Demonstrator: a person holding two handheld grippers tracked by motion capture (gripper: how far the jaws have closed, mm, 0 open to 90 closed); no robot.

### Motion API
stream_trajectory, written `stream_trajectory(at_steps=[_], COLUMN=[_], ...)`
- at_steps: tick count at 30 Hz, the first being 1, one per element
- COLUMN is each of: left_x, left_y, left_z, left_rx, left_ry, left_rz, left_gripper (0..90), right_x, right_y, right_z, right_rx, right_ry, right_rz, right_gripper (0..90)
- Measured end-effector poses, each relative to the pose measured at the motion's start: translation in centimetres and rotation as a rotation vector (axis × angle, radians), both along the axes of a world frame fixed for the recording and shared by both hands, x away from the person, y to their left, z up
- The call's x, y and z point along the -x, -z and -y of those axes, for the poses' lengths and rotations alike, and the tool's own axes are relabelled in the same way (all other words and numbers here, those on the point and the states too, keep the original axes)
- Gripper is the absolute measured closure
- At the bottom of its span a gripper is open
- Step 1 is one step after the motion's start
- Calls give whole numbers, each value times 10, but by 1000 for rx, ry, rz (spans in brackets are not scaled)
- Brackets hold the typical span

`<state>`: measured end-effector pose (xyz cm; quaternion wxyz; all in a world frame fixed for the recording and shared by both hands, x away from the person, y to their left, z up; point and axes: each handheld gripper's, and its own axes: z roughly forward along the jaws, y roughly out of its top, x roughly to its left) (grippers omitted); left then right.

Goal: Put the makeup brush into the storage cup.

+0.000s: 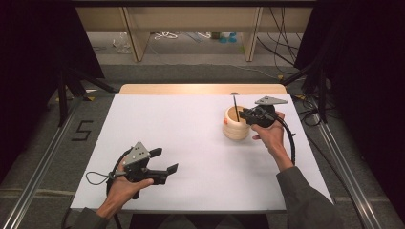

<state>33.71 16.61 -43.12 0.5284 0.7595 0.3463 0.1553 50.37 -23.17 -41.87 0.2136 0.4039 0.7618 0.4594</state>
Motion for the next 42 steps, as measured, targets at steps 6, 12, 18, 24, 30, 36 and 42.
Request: stream_trajectory(at_steps=[6,12,18,24,30,36,42], left_x=[0,0,0,0,0,0,0], left_y=[0,0,0,-1,-2,-2,-2], left_z=[0,-1,-1,-1,-2,-2,-3], left_rx=[10,11,16,18,22,29,30], left_ry=[-16,-10,-20,-23,-27,-36,-36], left_rz=[-9,-1,-8,-9,-2,-3,-2], left_gripper=[162,162,162,162,162,162,162], right_x=[7,16,22,30,39,49,57], right_y=[-10,-20,-25,-29,-30,-26,-24], right_z=[5,7,7,1,-4,-7,-10], right_rx=[-40,-69,-74,-60,-61,-79,-94], right_ry=[34,45,47,48,28,25,4], right_rz=[42,71,68,72,75,62,56], right_gripper=[522,452,365,285,271,260,247])
